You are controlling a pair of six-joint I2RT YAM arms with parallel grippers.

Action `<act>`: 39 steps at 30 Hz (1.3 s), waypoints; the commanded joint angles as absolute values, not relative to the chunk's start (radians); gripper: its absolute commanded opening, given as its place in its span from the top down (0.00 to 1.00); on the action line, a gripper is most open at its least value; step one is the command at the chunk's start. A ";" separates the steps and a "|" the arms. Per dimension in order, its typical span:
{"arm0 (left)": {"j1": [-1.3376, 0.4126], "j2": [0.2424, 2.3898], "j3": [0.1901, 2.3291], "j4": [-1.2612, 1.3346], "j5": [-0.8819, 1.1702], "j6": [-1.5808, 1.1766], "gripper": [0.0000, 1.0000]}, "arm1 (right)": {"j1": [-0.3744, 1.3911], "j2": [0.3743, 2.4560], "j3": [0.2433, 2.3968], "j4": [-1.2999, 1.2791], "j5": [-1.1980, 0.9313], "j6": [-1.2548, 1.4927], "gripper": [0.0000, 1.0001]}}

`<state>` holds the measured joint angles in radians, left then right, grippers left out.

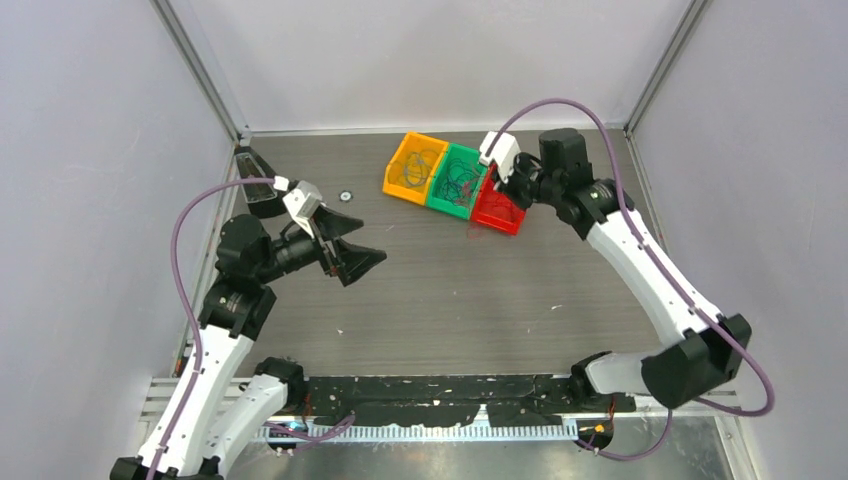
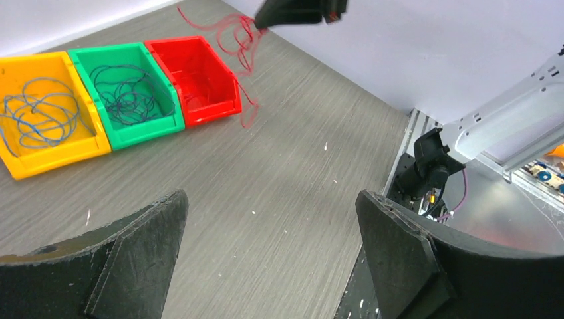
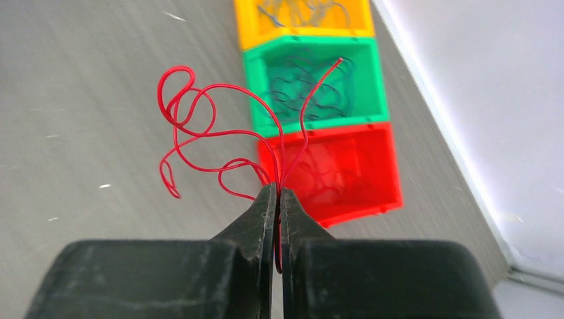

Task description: Untangle the cables

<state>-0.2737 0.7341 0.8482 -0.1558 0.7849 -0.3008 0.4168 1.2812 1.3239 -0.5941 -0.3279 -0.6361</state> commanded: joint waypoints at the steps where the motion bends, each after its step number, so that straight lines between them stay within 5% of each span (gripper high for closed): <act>1: -0.268 0.707 0.816 -0.168 0.757 -0.271 0.00 | 0.353 1.398 1.380 -0.454 -0.203 -0.717 0.94; 16: -0.264 0.699 0.802 -0.187 0.709 -0.245 0.00 | 0.306 1.785 1.380 -0.129 0.166 -0.820 0.95; 25: -0.256 0.702 0.801 -0.195 0.708 -0.249 0.00 | 0.306 1.822 1.332 -0.265 0.060 -0.804 0.95; 39: -0.250 0.711 0.796 -0.185 0.710 -0.269 0.00 | 0.306 2.040 1.568 -0.466 -0.011 -0.750 0.95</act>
<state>-0.2600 0.7132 0.7979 -0.2028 0.7158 -0.2596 0.3058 2.0289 1.4948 -0.4393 -0.0010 -0.7883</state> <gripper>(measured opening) 0.994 0.082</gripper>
